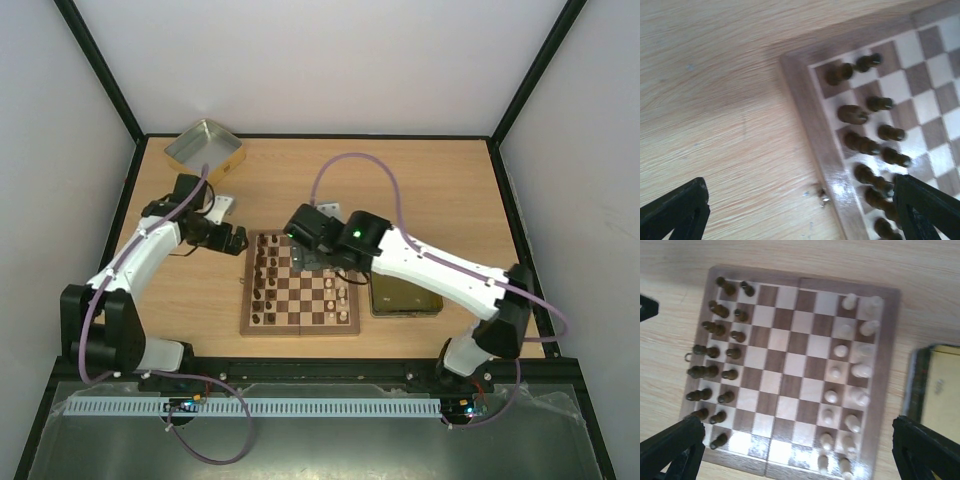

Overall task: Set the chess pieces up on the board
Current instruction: Reset both arms

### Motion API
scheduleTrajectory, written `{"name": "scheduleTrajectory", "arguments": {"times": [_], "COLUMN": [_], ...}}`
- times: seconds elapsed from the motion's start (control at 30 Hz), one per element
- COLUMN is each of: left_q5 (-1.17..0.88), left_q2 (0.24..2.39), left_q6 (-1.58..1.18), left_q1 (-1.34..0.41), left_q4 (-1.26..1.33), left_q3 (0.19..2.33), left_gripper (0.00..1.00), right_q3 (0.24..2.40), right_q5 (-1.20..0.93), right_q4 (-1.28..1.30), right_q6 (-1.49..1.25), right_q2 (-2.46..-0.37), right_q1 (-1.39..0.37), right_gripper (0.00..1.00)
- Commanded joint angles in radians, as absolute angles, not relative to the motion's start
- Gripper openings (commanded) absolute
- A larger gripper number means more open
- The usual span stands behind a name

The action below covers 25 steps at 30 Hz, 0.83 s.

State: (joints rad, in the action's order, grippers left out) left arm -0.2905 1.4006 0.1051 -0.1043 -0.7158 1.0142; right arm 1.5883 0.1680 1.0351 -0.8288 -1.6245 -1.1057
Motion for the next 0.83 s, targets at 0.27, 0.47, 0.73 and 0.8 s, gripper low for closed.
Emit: {"name": "scheduleTrajectory", "arguments": {"times": [0.27, 0.47, 0.73, 0.8], "left_q5": [-0.336, -0.398, -0.41, -0.408], "left_q2": [1.227, 1.19, 1.187, 1.187], "left_q6": [0.254, 0.257, 0.242, 0.24], "left_q1": [-0.365, -0.38, -0.387, -0.387], "left_q4": [-0.813, -0.827, -0.803, -0.801], "left_q3": [1.033, 1.036, 1.021, 1.02], "left_gripper": [1.0, 1.0, 1.0, 1.0], "right_q3": [1.313, 1.227, 1.207, 1.219], "right_q5": [0.295, 0.311, 0.291, 0.296], "right_q4": [1.124, 1.154, 1.175, 1.181], "right_q6": [-0.963, -1.041, -1.061, -1.06], "right_q2": [-1.277, -1.146, -1.121, -1.134], "right_q1": [-1.078, -1.074, -1.074, -1.074], "right_gripper": [0.98, 0.98, 0.99, 0.99]}}
